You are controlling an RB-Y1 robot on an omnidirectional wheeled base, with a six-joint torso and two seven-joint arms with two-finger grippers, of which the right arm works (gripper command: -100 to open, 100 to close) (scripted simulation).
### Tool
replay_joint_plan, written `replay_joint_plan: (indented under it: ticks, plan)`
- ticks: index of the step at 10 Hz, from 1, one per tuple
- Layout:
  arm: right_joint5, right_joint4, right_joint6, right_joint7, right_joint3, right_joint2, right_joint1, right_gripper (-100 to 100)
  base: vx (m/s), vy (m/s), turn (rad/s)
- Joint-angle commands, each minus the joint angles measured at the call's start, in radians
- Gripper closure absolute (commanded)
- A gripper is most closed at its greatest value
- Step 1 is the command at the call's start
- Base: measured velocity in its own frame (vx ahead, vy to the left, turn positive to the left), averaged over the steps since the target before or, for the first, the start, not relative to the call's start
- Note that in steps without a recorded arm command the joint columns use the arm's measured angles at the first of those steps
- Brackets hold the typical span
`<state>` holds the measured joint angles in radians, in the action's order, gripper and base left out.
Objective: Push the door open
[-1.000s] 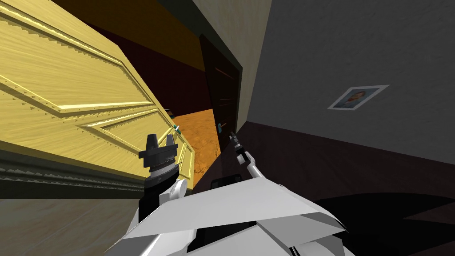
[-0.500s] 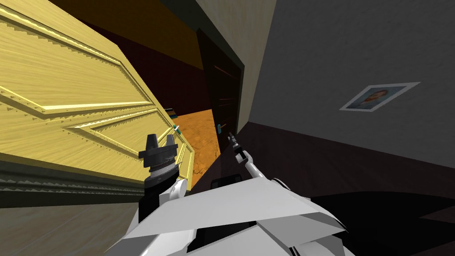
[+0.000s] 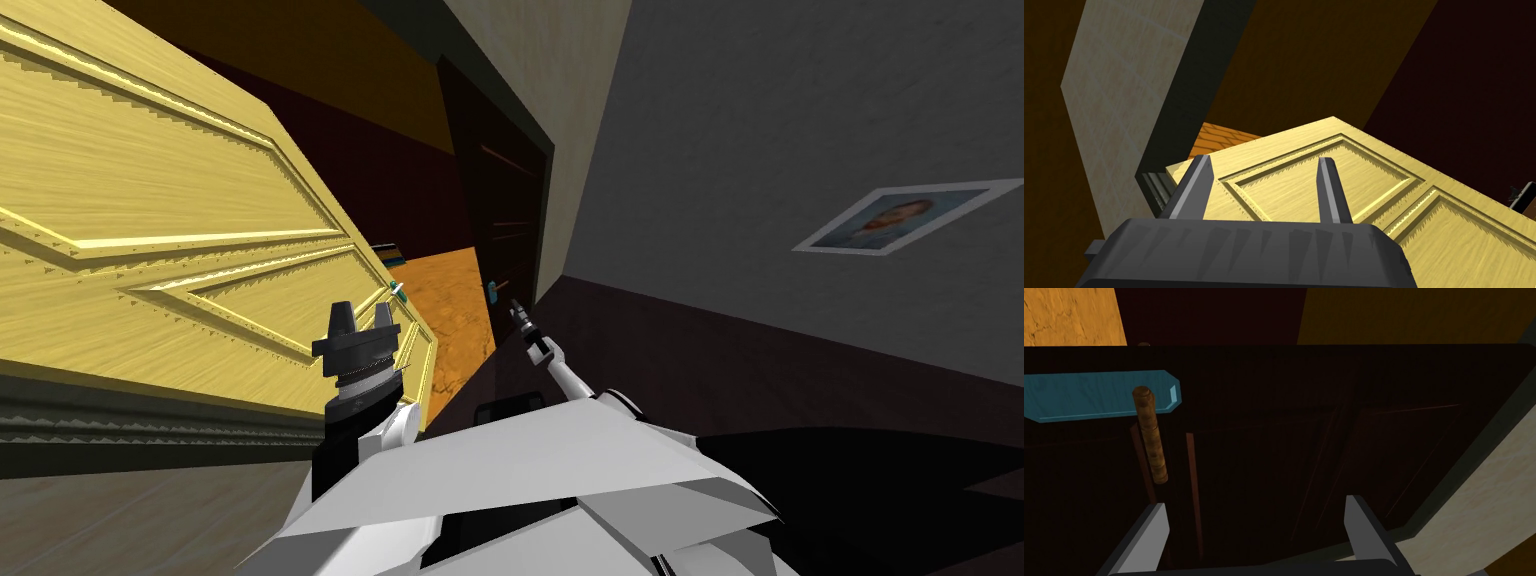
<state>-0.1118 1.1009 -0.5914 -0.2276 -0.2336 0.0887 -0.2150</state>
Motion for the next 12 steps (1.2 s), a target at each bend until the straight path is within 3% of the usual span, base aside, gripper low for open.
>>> replay_joint_plan:
  ticks: [1,4,6,8,12]
  plan:
    - [0.001,-0.039,0.003,-0.008,-0.006,0.000,-0.027,-100,0.083,-0.107,0.077]
    - [0.001,-0.110,0.005,-0.018,-0.017,-0.005,-0.072,-100,0.071,-0.093,0.066]
    - [0.001,-0.203,0.007,-0.031,-0.032,-0.013,-0.132,-100,0.106,-0.146,0.134]
    - [0.001,-0.224,0.008,-0.034,-0.035,-0.016,-0.146,-100,0.085,-0.126,0.050]
    - [0.001,-0.309,0.011,-0.046,-0.048,-0.028,-0.201,-100,0.053,-0.071,0.057]
